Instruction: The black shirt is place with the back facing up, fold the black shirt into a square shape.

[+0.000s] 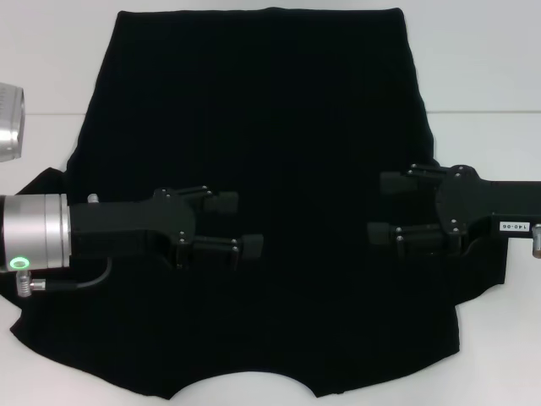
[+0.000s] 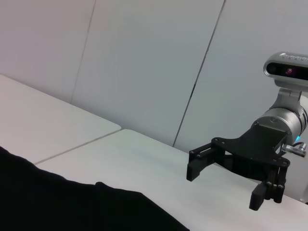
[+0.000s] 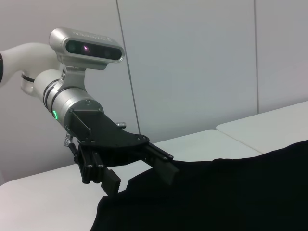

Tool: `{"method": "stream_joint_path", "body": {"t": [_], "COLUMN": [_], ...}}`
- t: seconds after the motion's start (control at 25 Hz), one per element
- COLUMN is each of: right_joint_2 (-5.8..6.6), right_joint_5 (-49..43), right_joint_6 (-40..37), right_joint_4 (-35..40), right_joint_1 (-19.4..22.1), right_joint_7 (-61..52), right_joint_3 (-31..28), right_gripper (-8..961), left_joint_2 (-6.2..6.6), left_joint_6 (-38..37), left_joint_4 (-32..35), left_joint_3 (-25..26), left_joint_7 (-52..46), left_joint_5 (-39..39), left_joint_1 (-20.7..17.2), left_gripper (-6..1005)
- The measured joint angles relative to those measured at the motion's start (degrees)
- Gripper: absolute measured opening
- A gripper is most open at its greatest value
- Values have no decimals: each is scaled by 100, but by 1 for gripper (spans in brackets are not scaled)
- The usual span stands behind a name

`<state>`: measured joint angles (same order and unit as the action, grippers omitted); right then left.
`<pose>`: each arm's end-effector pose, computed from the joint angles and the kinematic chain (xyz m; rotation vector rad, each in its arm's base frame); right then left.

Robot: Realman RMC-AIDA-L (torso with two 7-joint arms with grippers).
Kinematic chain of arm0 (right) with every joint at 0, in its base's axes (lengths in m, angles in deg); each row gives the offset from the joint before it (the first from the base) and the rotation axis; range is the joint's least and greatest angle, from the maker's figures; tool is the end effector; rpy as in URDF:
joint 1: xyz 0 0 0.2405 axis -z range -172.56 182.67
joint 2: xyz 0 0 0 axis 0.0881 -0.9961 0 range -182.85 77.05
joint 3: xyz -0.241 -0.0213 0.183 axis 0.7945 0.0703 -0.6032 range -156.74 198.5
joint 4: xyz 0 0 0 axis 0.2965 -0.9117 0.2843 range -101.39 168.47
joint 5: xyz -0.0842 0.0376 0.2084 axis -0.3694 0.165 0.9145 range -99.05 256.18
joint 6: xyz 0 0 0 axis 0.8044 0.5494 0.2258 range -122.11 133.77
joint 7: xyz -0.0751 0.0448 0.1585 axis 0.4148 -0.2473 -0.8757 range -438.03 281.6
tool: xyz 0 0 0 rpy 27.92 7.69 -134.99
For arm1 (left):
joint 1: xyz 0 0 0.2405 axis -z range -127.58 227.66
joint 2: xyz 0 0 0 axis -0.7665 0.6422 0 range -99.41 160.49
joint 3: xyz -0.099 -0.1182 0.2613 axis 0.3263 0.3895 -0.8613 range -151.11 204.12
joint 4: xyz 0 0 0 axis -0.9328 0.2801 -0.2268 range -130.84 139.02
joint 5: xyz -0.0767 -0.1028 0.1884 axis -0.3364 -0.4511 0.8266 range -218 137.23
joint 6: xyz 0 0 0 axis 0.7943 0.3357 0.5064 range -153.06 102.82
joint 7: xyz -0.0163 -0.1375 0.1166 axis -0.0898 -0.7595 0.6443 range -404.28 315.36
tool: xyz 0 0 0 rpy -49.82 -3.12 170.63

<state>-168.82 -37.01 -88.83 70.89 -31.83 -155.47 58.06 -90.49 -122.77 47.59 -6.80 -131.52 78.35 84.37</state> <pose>0.2562 0.4053 -0.0270 -2.8119 0.3970 0.7325 -0.2540 0.3843 -0.0411 -2.7942 -0.6472 -0.8062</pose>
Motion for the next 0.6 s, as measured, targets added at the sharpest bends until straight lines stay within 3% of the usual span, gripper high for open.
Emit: {"method": "stream_joint_path", "body": {"t": [0.6], "right_joint_2": [-22], "right_joint_5": [-6], "right_joint_6": [53], "right_joint_4": [-6], "right_joint_1": [-19], "right_joint_7": [0], "right_joint_3": [15], "right_gripper": [914], "left_joint_2": [0], "left_joint_6": [26], "left_joint_4": [0], "left_joint_3": [0], "left_joint_7": [-27], "left_joint_5": [0], "left_joint_1": [2], "left_gripper": [927]}}
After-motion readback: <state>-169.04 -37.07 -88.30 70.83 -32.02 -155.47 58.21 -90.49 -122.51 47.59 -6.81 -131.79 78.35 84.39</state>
